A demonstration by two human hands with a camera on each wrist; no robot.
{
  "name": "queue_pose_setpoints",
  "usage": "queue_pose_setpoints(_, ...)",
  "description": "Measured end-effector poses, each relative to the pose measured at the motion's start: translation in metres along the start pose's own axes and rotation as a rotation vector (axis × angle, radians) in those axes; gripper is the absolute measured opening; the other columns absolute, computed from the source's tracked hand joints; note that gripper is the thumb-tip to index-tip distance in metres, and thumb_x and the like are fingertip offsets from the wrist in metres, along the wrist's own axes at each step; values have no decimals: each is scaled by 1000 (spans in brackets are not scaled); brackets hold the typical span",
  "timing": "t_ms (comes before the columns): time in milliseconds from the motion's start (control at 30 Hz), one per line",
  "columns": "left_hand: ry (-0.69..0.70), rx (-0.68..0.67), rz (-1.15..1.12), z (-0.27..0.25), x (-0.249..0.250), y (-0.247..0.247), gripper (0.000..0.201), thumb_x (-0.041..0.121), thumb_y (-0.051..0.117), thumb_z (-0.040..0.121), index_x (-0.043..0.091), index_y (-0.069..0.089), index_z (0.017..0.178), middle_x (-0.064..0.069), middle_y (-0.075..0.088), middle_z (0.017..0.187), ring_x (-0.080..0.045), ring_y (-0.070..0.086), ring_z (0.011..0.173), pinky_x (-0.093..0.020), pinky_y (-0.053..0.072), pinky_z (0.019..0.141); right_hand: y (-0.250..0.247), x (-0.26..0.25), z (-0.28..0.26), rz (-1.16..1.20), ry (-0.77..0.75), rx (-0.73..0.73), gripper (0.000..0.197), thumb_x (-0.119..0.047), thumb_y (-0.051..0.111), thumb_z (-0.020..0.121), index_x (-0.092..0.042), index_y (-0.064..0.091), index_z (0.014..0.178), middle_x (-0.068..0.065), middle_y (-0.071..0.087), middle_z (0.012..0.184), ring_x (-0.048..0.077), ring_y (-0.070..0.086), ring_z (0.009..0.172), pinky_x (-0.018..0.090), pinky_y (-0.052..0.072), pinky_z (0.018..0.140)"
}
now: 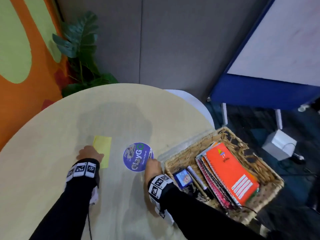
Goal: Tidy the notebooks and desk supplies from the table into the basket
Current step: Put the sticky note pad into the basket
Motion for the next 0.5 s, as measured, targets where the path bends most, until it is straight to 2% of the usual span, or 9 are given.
queue_pose_setpoints(133, 80, 8, 41, -35, 6, 10, 50, 22, 71, 90, -9, 53, 125, -31, 57, 128, -46, 56, 117, -48, 49, 96, -5, -1, -16, -48, -82, -59, 28, 3, 39, 95, 1, 54, 119, 18, 59, 125, 31, 56, 118, 36, 47, 95)
queue_pose_setpoints(300, 388, -17, -74, -116, 53, -5, 42, 15, 72, 89, -6, 56, 122, -29, 65, 123, -42, 60, 115, -42, 47, 92, -2, -2, -78, -101, -293, -200, 24, 3, 44, 91, 5, 60, 109, 23, 63, 116, 37, 61, 108, 41, 48, 88)
queue_pose_setpoints(400, 580, -19, -187, -171, 96, -21, 44, 13, 80, 81, 0, 58, 117, -18, 68, 105, -33, 65, 102, -34, 42, 80, -20, 5, -130, -123, -468, -256, 19, 5, 48, 87, 10, 62, 100, 28, 65, 106, 41, 63, 98, 39, 45, 72)
queue_pose_setpoints(467, 692, -24, -231, -203, 122, -22, 40, 12, 81, 80, 4, 60, 113, -8, 62, 94, -27, 63, 88, -31, 43, 78, -48, 23, -157, -108, -507, -257, 17, 4, 51, 85, 10, 62, 97, 28, 64, 103, 39, 62, 95, 37, 46, 70)
queue_pose_setpoints(500, 744, -23, -234, -218, 132, -20, 37, 11, 79, 82, 5, 60, 113, -5, 61, 92, -24, 60, 83, -28, 42, 77, -63, 36, -162, -114, -492, -249, 12, 4, 53, 84, 10, 60, 90, 27, 63, 95, 38, 62, 90, 35, 48, 69)
Point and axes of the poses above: each hand's wrist, its own z-axis towards the middle knuckle, its own y-axis out of the palm, x = y × z, the point moved 3 cm from there along z, towards the middle knuckle
